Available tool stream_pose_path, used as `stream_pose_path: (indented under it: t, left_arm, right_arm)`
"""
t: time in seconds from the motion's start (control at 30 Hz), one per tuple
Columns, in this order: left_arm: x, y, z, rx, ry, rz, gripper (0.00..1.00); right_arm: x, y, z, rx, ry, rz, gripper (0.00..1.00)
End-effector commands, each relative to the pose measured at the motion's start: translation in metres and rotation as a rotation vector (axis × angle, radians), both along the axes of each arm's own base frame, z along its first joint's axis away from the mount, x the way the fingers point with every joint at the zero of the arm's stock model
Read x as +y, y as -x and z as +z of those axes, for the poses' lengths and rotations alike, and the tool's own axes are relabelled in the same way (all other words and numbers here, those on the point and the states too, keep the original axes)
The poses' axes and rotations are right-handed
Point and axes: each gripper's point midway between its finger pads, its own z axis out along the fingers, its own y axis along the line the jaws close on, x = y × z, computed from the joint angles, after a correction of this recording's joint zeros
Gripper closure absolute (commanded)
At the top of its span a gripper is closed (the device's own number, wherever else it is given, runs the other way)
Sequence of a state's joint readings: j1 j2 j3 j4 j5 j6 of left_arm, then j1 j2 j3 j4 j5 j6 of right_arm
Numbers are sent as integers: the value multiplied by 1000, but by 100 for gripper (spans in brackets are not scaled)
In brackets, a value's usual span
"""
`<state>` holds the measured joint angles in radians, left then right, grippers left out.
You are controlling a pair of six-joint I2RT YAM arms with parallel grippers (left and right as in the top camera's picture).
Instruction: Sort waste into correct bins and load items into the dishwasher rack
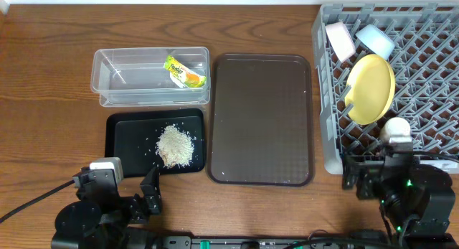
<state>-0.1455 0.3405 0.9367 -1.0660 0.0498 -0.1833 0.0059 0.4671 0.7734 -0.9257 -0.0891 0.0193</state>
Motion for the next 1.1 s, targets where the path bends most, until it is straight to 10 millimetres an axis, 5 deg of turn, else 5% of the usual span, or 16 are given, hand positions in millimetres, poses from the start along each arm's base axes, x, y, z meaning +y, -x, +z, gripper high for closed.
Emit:
stream_pose_path:
  t: [0.0,0.37,0.63,1.07]
  left_arm:
    - [0,-1,-3,3,1,3,6]
    - [0,-1,-3,3,1,3,6]
    - [0,-1,-3,3,1,3,5]
    - [0,-1,-3,3,1,3,5]
  right_arm:
    - [2,-12,6,-144,95,58,1]
    - [5,-32,-3,-631,151,66,1]
    - [6,-43,-68,-519,182,87,1]
    - [6,-43,-67,-522,174,84,1]
